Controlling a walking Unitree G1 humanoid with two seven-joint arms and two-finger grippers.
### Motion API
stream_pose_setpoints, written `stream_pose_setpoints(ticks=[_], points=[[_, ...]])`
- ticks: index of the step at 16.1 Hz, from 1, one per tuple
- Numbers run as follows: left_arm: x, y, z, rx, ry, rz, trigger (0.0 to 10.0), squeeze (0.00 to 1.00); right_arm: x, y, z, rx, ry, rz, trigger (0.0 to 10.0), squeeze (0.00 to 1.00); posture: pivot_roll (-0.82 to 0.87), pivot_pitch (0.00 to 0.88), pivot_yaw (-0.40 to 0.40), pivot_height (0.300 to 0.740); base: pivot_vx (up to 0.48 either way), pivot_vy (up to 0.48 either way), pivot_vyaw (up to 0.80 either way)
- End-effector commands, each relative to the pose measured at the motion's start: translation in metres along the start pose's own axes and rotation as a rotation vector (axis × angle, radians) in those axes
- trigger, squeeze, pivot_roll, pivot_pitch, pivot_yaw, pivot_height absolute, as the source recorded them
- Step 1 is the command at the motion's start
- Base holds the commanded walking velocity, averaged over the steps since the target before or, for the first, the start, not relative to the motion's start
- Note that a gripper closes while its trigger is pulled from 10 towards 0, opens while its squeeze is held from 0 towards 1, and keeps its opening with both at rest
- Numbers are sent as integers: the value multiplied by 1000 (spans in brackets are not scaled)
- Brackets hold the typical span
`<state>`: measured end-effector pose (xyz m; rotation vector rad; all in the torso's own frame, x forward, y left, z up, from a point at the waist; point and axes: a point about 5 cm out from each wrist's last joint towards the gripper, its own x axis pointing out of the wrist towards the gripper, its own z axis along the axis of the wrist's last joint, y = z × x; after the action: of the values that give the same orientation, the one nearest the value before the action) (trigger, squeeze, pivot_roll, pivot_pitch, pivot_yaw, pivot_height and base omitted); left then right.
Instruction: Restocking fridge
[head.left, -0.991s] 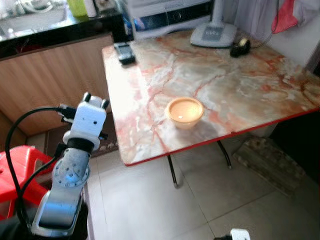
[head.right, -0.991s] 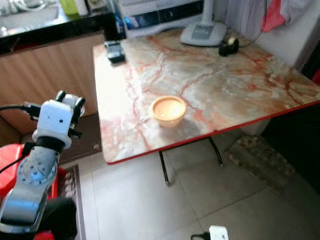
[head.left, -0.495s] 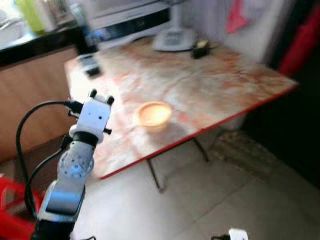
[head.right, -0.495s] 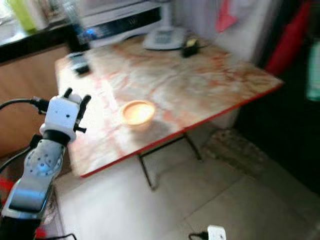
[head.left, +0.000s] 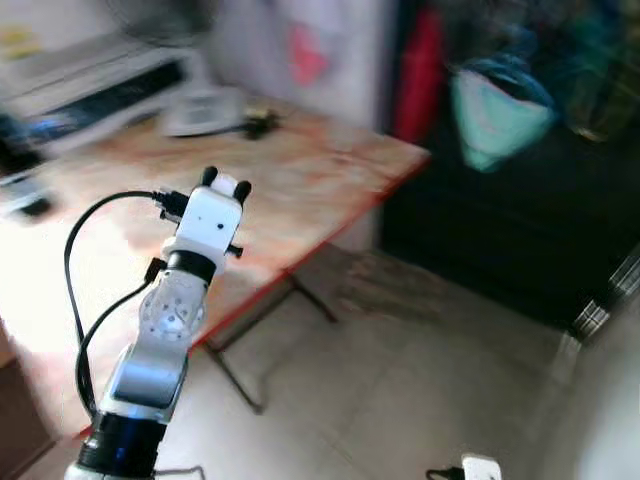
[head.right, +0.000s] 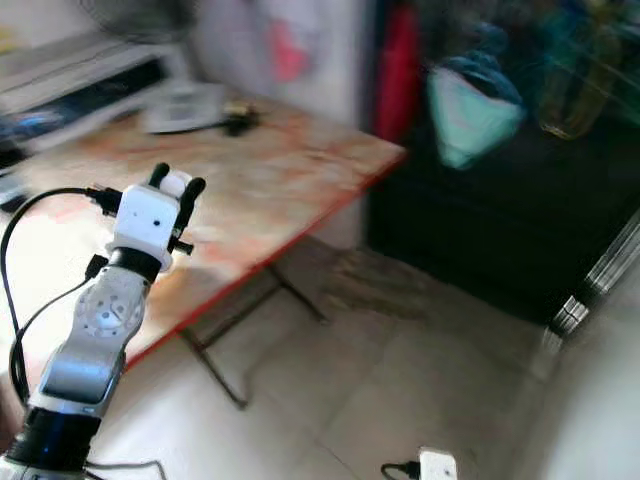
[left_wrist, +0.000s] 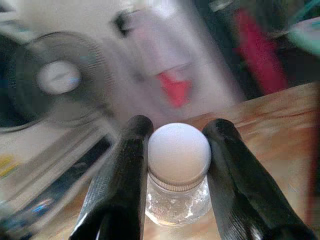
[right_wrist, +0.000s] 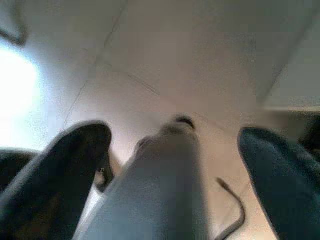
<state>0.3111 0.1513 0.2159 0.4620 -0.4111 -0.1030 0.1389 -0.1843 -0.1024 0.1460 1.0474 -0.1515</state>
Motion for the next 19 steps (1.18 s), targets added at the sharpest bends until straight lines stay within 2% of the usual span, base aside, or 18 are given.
stream_pose_setpoints(ticks=[1,7,11,13,14,16,19], points=[[-1,4,0,20,-15,-1,10000,0,-2,1,-14,13,52,-1,10000,0,-52,0,112,740,0,0,-800],[-5,-10,-13,-43,8,-60,10000,0,-4,-1,-24,-8,90,10,10000,0,-60,0,95,740,0,0,-800],[-8,-20,-24,-93,41,-107,10000,0,-5,1,-27,-3,94,12,10000,0,-87,0,112,740,0,0,-800],[-10,-25,-31,-140,70,-101,10000,0,-5,1,-27,3,97,10,10000,0,-95,0,115,740,0,0,-800],[-14,-28,-44,-176,123,-84,10000,0,-5,0,-27,-1,100,11,10000,0,-102,0,115,740,0,0,-800],[-24,-33,-57,-215,182,-91,10000,0,-5,-3,-28,-3,103,7,10000,0,-98,0,105,740,0,0,-800],[-39,-39,-82,-228,297,-98,10000,0,-6,-6,-28,-8,107,4,10000,0,-90,0,93,740,0,0,-800]])
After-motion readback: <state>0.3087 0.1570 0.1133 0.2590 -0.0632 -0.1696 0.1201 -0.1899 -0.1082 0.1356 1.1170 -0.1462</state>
